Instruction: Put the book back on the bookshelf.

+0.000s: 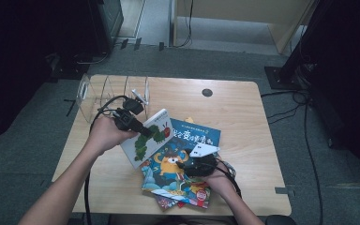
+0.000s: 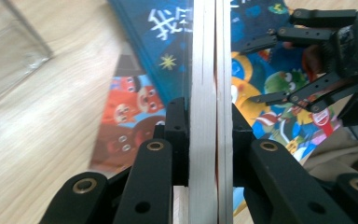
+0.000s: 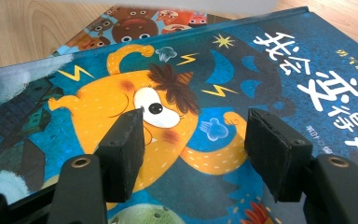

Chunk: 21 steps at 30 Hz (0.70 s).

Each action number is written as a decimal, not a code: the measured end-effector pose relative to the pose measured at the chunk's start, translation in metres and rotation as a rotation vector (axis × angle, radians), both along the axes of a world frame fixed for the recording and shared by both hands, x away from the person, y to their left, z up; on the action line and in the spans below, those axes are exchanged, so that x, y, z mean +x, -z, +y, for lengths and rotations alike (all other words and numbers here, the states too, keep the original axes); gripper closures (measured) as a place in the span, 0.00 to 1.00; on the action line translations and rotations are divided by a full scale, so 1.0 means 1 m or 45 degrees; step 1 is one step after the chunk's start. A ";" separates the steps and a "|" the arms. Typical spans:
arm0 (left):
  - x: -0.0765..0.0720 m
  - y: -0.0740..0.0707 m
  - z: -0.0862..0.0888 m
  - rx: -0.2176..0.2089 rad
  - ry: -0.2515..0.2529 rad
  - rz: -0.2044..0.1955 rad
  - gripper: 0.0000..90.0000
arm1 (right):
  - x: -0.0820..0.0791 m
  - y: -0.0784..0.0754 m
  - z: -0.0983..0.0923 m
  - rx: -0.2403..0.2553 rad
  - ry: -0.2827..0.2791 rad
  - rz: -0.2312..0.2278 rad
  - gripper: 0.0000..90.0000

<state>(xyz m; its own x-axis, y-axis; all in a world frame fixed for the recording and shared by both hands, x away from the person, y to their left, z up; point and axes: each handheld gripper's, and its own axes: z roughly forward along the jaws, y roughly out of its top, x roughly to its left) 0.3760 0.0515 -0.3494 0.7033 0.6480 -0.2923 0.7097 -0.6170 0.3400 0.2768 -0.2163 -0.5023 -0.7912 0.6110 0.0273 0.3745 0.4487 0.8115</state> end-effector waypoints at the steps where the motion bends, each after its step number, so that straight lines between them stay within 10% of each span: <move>1: 0.000 -0.002 0.003 0.005 -0.004 -0.005 0.86 | 0.000 0.000 0.000 0.001 -0.002 0.001 0.42; 21: 0.022 -0.055 0.066 0.032 -0.165 -0.078 0.86 | -0.001 0.001 -0.001 0.008 -0.005 0.000 0.41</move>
